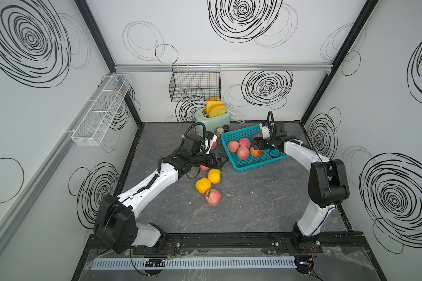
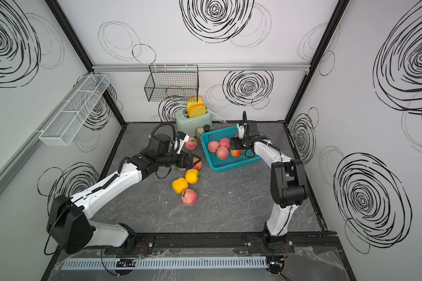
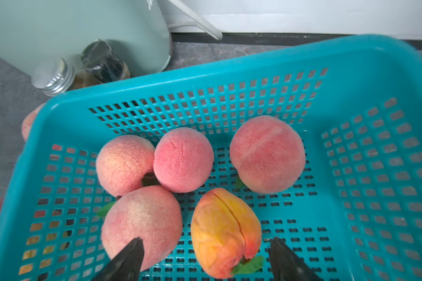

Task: Put the peaches into the basket
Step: Place the peach in the basket, then pick up the peach from the center of the board.

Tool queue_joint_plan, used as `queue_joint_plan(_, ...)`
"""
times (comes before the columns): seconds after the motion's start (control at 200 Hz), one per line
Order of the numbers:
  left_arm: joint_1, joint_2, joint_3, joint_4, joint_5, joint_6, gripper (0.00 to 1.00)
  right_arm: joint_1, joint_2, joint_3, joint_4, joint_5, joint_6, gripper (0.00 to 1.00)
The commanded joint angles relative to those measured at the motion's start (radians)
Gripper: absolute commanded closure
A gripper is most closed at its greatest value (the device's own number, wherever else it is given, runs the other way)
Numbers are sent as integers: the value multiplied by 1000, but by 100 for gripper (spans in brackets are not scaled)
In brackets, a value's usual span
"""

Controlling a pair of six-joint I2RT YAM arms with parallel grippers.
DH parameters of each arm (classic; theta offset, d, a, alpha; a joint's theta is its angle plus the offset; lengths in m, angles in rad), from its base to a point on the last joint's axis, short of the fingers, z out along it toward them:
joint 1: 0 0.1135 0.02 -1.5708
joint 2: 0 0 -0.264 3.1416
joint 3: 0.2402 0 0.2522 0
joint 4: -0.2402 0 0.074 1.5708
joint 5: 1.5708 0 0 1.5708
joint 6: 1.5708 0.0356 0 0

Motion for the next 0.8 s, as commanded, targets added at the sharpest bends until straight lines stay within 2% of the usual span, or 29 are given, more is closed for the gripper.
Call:
queue_joint_plan(0.0, -2, -35, -23, -41, -39, -5, 2, 26, -70, -16, -51, 23, -22, 15)
queue_joint_plan(0.49, -1, -160, -127, -89, -63, -42, 2, 197, -291, -142, -92, 52, -14, 8)
queue_joint_plan(0.79, 0, -219, -172, -100, -69, -71, 2, 303, -364, -192, -105, 97, 24, 4)
